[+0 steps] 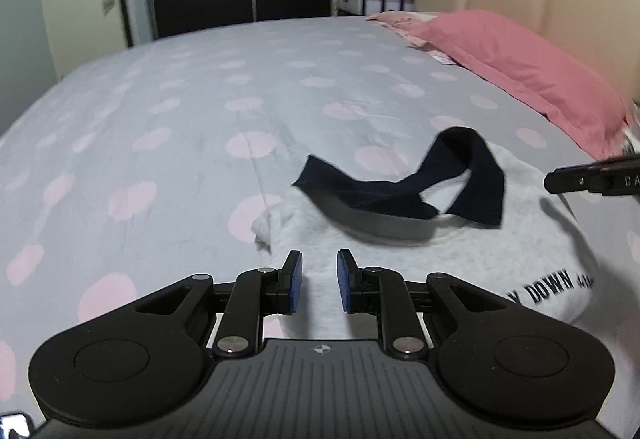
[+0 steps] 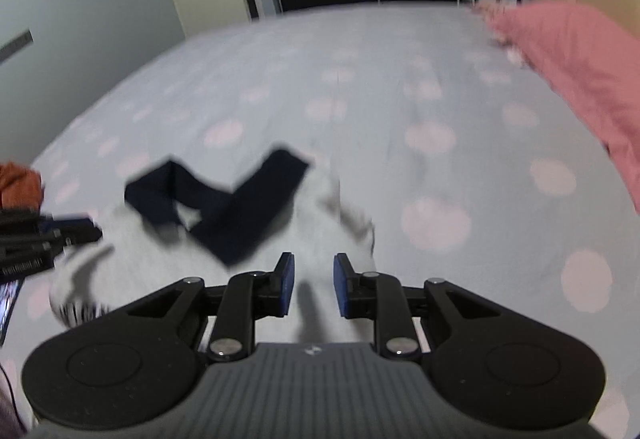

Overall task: Fold clothes
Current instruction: 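Move both open grippers over the folded sweatshirt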

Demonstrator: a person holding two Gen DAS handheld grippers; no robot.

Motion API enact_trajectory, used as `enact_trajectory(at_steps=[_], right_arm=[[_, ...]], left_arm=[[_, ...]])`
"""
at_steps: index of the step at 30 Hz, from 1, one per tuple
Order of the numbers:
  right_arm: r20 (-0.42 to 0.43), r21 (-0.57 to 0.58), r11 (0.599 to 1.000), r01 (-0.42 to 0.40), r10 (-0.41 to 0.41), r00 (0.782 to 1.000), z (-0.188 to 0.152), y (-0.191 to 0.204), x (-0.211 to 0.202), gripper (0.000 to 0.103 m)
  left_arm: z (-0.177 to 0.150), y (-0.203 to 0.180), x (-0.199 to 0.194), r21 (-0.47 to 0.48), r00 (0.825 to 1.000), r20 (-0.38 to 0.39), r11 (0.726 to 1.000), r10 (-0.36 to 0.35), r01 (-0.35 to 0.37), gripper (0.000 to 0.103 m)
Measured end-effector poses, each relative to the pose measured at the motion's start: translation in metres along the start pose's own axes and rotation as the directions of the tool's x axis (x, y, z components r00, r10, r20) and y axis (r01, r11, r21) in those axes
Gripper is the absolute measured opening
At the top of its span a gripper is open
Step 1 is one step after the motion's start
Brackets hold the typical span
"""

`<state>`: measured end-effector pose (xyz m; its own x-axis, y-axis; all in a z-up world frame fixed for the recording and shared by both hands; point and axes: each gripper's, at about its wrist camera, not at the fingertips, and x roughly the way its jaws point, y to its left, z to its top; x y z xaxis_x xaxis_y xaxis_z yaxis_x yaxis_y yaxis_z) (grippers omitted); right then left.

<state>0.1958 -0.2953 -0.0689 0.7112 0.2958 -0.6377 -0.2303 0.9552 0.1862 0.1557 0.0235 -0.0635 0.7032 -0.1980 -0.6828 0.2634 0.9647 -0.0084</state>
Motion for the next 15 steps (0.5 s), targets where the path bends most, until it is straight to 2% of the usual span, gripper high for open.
enact_trajectory(at_steps=[3,7,10,15], right_arm=[[-0.005,0.005,1.000,0.006,-0.006,1.000,0.004,0.003,0.016,0.022],[-0.059,0.036,0.999,0.036,-0.034,0.998,0.004,0.001,0.044,0.021],[-0.103,0.051,0.998,0.037,-0.031,0.994,-0.001,-0.003,0.062,0.021],[-0.109,0.010,0.999,0.045,-0.043,0.993,-0.002,0.003,0.064,0.023]], left_arm=[[-0.001,0.004,0.014,-0.002,0.999,-0.032,1.000,0.016,-0.016,0.017],[-0.007,0.006,0.029,-0.001,0.997,-0.075,1.000,0.021,-0.021,0.017],[-0.011,0.002,0.030,0.004,0.997,-0.068,0.999,0.036,-0.036,0.017],[-0.013,0.004,0.022,-0.005,0.999,-0.036,1.000,0.030,-0.030,0.018]])
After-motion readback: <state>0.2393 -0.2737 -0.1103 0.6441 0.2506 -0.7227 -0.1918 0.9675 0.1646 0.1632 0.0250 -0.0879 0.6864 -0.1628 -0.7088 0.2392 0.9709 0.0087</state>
